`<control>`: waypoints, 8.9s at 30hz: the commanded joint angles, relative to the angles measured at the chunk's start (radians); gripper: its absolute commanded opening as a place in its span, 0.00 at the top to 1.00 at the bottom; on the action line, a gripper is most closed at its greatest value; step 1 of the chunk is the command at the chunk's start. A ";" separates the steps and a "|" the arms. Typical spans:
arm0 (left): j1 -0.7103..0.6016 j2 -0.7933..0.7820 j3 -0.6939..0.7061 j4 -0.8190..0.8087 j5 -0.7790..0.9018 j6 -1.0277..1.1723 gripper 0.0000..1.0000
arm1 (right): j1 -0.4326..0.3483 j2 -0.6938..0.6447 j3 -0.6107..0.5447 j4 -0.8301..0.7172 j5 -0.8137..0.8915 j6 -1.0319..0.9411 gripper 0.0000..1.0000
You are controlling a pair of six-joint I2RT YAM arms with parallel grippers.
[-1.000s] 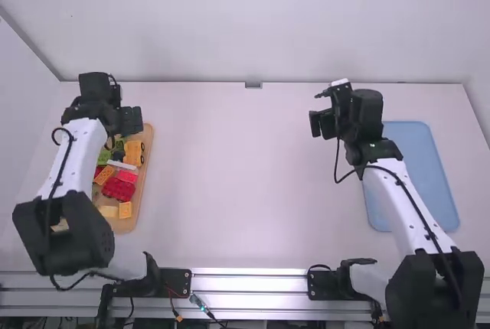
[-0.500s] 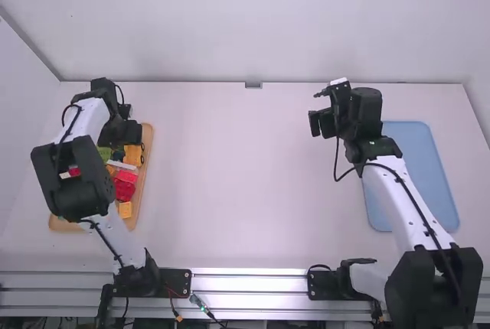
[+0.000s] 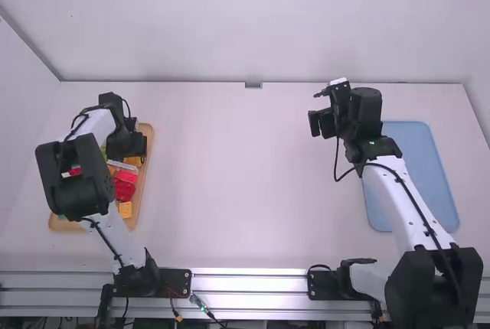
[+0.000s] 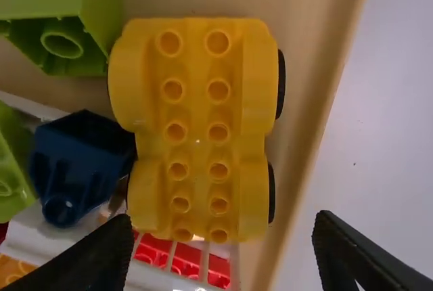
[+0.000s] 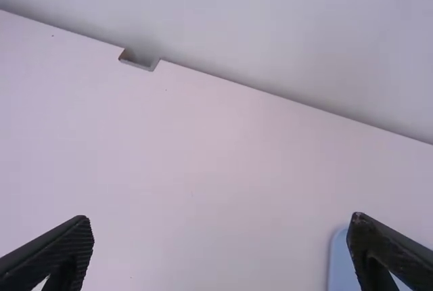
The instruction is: Assemble lego blocks to make yellow taxi
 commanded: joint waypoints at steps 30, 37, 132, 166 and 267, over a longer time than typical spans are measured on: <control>0.005 0.007 -0.074 0.104 -0.023 0.012 0.29 | 0.005 0.006 0.031 0.000 -0.002 0.002 0.01; 0.033 0.007 -0.111 0.144 -0.022 0.006 0.29 | 0.005 0.006 0.031 0.001 -0.002 0.002 0.01; -0.960 -0.045 -0.181 0.198 0.055 0.684 0.01 | 0.005 0.006 0.031 -0.050 -0.005 0.031 0.01; 0.152 -0.369 -0.140 -0.252 -0.082 -1.025 0.01 | 0.006 0.006 0.031 -0.001 -0.005 0.031 0.01; -0.121 -0.357 -0.040 0.005 0.206 0.009 0.98 | 0.006 0.006 0.031 0.018 -0.005 0.031 0.01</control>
